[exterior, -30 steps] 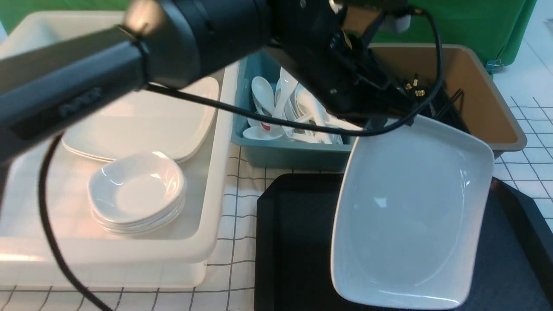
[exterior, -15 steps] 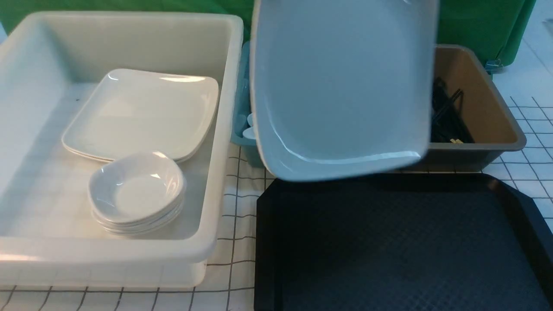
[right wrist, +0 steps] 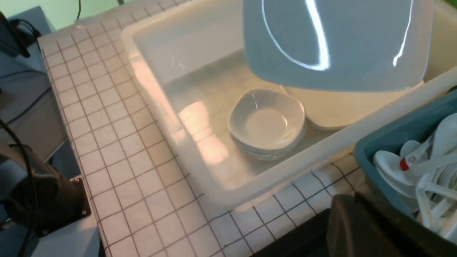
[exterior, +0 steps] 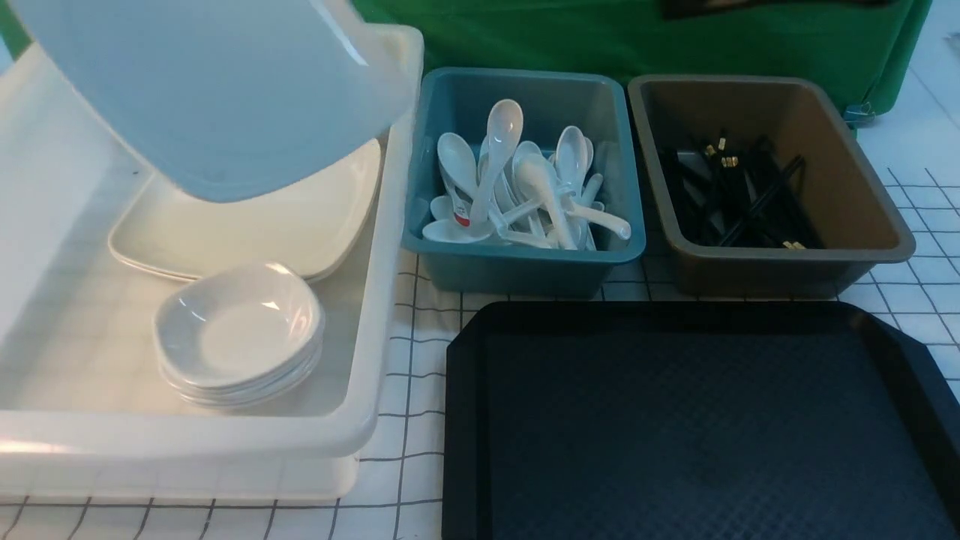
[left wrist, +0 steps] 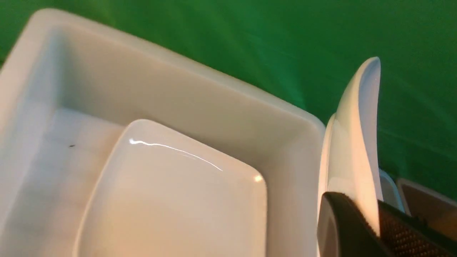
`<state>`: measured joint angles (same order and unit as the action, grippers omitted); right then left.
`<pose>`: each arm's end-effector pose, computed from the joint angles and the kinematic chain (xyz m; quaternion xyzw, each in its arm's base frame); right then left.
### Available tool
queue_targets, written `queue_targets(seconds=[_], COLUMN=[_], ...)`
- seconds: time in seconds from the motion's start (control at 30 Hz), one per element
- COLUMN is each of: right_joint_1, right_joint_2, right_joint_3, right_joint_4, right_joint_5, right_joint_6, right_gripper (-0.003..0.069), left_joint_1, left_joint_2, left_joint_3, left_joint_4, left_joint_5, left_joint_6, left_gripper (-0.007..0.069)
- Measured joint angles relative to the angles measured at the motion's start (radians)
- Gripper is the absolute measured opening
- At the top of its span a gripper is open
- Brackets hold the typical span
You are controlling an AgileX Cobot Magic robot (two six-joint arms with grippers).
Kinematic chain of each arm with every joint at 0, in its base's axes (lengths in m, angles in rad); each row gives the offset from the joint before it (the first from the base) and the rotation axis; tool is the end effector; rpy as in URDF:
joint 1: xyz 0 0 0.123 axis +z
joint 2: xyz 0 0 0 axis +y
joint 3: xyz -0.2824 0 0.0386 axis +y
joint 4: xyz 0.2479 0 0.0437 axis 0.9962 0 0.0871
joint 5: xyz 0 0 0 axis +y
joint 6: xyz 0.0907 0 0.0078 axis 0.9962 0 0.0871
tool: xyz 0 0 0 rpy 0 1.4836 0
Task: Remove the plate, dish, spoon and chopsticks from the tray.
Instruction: Use the left arm to put the plate into the large storage box on the left
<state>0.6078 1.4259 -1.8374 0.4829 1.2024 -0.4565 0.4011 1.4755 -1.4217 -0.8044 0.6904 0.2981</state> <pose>0.2006 0.1876 0.4968 -0.4605 0.7514 0.2687 0.3887 0.3228 0.0914 0.4002 -0.2032 0.8164 -0.1962 0.5036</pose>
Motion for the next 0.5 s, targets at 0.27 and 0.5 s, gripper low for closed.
queue_targets(seconds=[0.27,0.5], right_joint_1=[0.124,0.129], right_joint_2=[0.157,0.226], right_joint_3=[-0.105,-0.157], right_joint_4=[-0.058,-0.064], right_joint_5=[-0.057,-0.037], right_joint_6=[0.047,0.094], right_gripper=[0.0001,0.0001], left_joint_1=[-0.009,-0.096], left_joint_2=[0.064,0.2], left_joint_3=[0.277,0.291], left_joint_4=[-0.348,-0.468], left_joint_5=[-0.341,-0.448], left_joint_6=[0.188,0.23], left_gripper=[0.0023,0.0023])
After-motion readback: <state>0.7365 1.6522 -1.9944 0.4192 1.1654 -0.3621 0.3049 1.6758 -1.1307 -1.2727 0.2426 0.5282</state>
